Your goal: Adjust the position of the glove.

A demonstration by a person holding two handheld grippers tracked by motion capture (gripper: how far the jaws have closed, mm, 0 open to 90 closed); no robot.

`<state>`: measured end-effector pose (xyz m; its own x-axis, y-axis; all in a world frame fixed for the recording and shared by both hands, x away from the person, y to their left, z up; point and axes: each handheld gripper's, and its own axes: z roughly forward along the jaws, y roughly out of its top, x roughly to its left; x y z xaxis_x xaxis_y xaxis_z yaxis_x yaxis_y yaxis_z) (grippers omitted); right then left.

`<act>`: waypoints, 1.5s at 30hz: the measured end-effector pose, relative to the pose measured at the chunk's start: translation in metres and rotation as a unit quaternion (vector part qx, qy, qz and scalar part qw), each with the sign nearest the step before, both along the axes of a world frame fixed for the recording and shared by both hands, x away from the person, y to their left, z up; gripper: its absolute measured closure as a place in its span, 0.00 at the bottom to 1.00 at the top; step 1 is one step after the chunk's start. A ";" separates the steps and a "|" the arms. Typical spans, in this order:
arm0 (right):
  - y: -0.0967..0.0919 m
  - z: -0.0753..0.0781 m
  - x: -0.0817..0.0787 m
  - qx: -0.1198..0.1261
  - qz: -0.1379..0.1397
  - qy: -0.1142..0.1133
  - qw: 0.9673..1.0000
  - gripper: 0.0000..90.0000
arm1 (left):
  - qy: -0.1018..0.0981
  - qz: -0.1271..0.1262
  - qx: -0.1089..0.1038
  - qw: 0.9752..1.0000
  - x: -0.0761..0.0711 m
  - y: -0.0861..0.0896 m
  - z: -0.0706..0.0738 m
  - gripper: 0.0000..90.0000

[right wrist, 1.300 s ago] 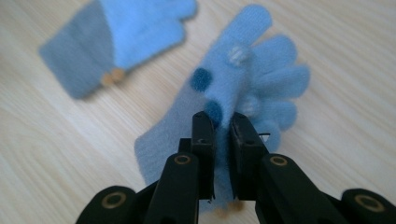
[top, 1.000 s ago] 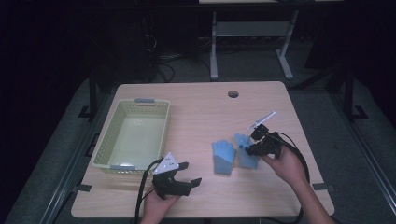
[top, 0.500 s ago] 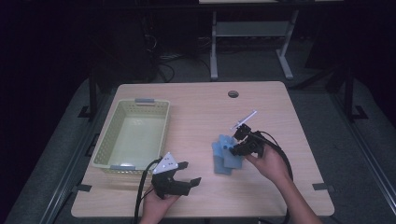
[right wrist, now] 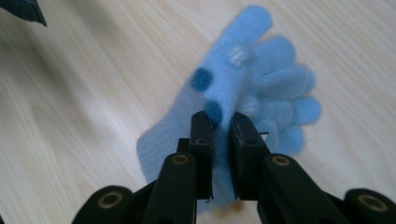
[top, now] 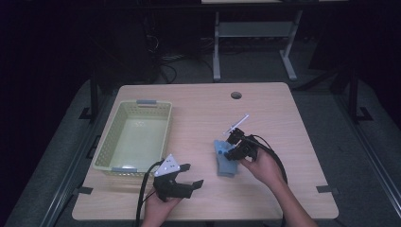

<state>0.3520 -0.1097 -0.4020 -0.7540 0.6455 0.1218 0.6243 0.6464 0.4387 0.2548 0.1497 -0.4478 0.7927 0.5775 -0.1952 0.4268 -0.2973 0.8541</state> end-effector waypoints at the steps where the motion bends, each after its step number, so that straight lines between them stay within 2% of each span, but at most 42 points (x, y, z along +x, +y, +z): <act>1: 0.001 -0.001 0.000 -0.002 0.001 0.000 1.000 0.89 | 0.001 0.001 -0.001 1.000 0.000 0.000 0.000 0.24; 13: 0.006 -0.012 0.004 -0.002 -0.007 0.011 1.000 0.88 | 0.001 0.001 -0.002 1.000 0.000 0.000 0.000 0.24; 17: 0.007 -0.015 0.005 -0.015 -0.011 0.010 1.000 0.86 | -0.002 0.001 0.002 1.000 0.000 0.001 0.001 0.24; 23: 0.008 -0.017 0.005 -0.022 -0.011 0.011 1.000 0.83 | -0.002 0.001 0.002 1.000 0.000 0.002 0.000 0.24; 27: 0.007 -0.019 0.007 -0.023 -0.019 0.011 0.999 0.76 | -0.002 0.002 0.000 1.000 0.001 0.002 0.001 0.24; 30: 0.005 -0.019 0.007 -0.024 -0.027 0.007 0.999 0.65 | 0.000 0.004 -0.004 1.000 0.001 0.001 0.000 0.24; 33: 0.001 -0.015 0.006 -0.016 -0.037 -0.005 0.999 0.62 | 0.001 0.004 -0.003 1.000 0.001 0.002 -0.001 0.24; 36: -0.003 -0.010 0.005 0.004 -0.047 -0.011 0.999 0.68 | 0.003 0.003 -0.003 1.000 0.001 0.001 -0.001 0.24; 38: -0.005 -0.011 0.004 0.026 -0.048 -0.009 0.998 0.74 | 0.003 0.001 -0.001 1.000 0.001 0.001 -0.001 0.24; 40: -0.006 -0.015 0.004 0.037 -0.049 -0.005 0.998 0.78 | 0.004 0.000 -0.001 1.000 0.001 0.000 -0.002 0.24; 45: -0.004 -0.032 0.007 0.025 -0.049 0.010 0.998 0.80 | 0.007 -0.001 -0.002 1.000 0.000 0.000 -0.001 0.24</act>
<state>0.3588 -0.1133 -0.4337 -0.6848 0.7086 0.1702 0.6925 0.5601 0.4546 0.2543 0.1494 -0.4493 0.7906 0.5755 -0.2090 0.4388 -0.2945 0.8489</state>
